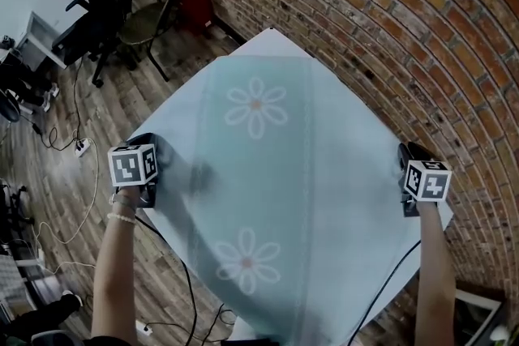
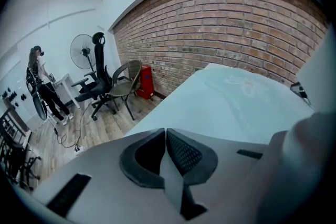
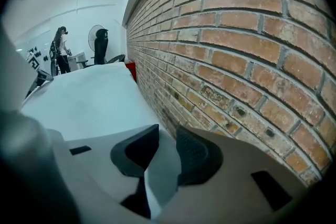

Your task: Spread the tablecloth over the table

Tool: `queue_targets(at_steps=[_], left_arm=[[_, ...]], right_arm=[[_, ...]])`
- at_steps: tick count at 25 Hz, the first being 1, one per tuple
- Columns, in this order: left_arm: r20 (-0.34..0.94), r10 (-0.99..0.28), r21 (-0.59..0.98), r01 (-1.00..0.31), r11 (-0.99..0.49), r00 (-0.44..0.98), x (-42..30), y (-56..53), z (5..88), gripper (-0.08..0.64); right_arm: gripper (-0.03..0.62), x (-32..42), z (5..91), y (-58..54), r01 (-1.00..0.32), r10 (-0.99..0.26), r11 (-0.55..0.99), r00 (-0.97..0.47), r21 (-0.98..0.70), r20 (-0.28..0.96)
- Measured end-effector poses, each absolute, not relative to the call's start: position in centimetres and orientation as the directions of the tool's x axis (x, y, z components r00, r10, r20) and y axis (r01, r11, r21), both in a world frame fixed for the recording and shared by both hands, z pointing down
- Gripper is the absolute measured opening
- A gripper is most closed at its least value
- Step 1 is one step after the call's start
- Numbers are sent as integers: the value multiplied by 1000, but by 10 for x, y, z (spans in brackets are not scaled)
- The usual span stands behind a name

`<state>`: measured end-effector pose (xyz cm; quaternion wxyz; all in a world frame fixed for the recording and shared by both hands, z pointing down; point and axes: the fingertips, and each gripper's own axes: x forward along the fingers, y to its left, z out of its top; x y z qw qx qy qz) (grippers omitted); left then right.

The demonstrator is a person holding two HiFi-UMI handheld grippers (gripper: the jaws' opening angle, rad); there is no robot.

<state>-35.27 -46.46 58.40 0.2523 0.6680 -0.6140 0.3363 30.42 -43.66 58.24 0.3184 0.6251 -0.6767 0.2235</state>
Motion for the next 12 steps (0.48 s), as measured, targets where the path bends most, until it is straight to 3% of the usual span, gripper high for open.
queue_targets(at_steps=[12], left_arm=[[751,-658,-43,-990,-135,57,-348,-504,582,14]], right_arm=[[48,314,585,-480,-960,-693,96,125,263,710]])
